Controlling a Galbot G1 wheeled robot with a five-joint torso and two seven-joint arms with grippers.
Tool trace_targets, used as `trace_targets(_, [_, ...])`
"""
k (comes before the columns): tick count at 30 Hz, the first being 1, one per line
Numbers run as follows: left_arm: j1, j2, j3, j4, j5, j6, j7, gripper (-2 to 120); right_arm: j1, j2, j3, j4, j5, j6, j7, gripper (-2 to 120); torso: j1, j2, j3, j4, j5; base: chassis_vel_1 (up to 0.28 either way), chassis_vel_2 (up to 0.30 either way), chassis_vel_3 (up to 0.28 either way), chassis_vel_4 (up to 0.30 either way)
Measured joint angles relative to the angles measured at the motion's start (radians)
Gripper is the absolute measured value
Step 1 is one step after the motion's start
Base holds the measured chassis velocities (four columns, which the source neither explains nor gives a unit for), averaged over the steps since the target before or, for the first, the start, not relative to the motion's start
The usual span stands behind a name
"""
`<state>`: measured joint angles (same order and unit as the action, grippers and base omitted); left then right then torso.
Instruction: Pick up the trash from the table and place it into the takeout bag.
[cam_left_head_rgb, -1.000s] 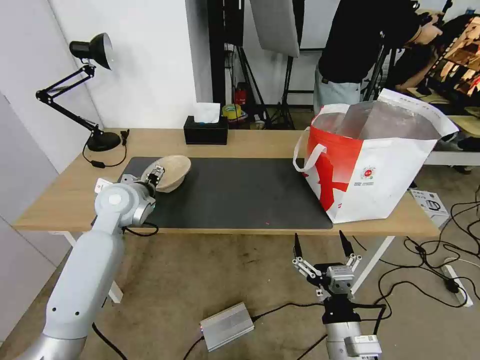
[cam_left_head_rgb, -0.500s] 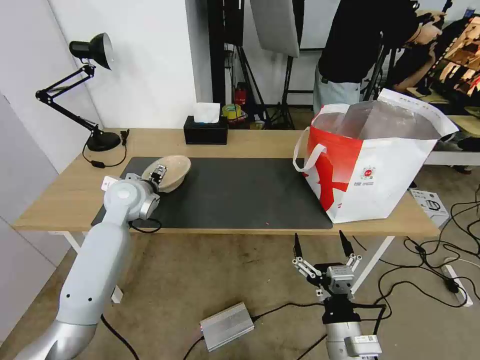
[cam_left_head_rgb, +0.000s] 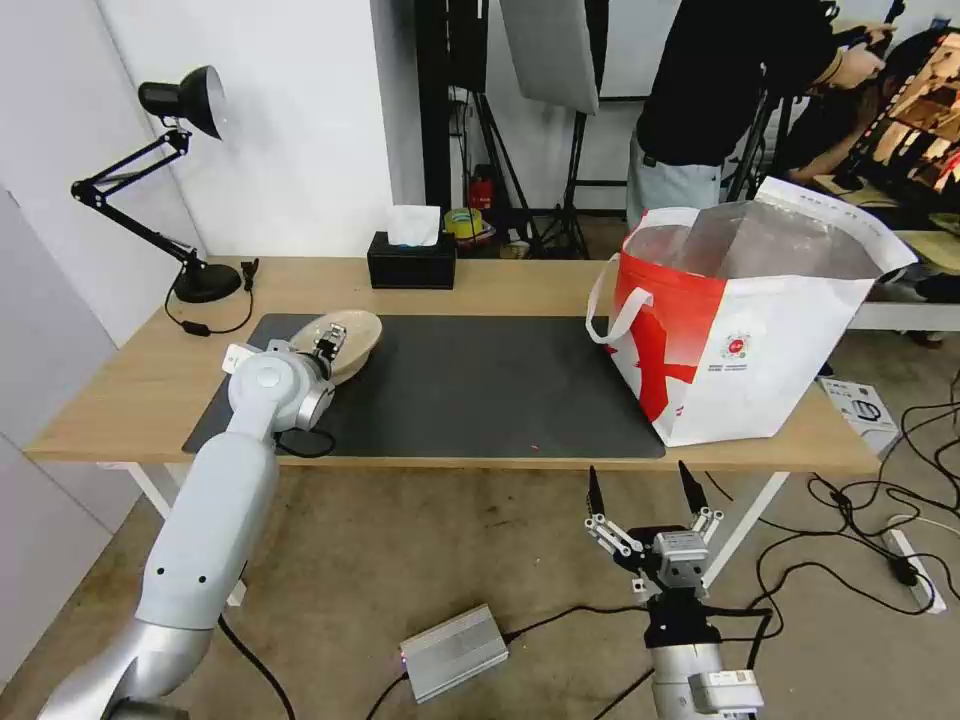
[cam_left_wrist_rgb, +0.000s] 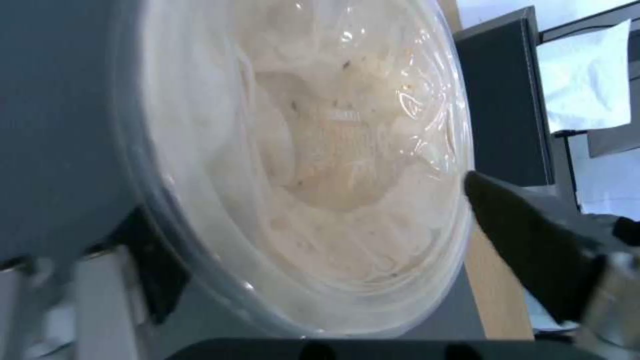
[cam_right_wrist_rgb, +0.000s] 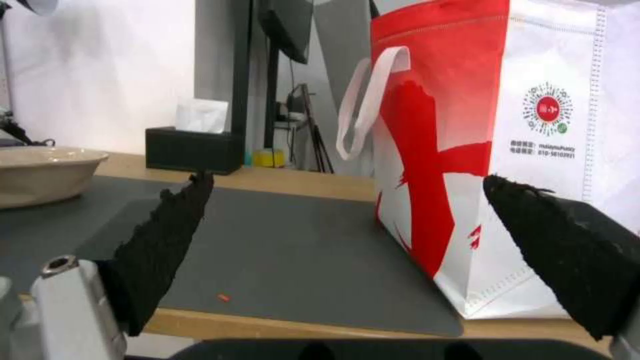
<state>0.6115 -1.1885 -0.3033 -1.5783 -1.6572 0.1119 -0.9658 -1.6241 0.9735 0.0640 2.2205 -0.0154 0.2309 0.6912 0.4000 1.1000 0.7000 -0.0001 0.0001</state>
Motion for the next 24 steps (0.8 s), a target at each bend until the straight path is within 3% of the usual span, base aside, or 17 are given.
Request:
trace_targets(4, [0.025, 0.010, 0.000, -0.023, 0.017, 0.000, 0.018, 67, 0.000, 0.000, 0.000, 0.000, 0.000, 0.000, 0.000, 100, 0.000, 0.000, 0.000, 0.0002, -0.0002, 0.000, 0.000, 0.000, 0.000])
trace_targets(9, [0.036, 0.015, -0.003, -0.040, 0.019, 0.000, 0.027, 55, 0.000, 0.000, 0.000, 0.000, 0.000, 0.000, 0.000, 100, 0.000, 0.000, 0.000, 0.0001, -0.0002, 0.000, 0.000, 0.000, 0.000])
trace_targets(22, [0.055, 0.022, -0.006, -0.083, 0.019, -0.003, 0.039, 3, 0.000, 0.000, 0.000, 0.000, 0.000, 0.000, 0.000, 100, 0.000, 0.000, 0.000, 0.0001, -0.0001, 0.000, 0.000, 0.000, 0.000])
trace_targets(24, [0.057, 0.022, -0.006, -0.085, 0.019, -0.003, 0.039, 1, 0.000, 0.000, 0.000, 0.000, 0.000, 0.000, 0.000, 100, 0.000, 0.000, 0.000, 0.0000, -0.0001, 0.000, 0.000, 0.000, 0.000])
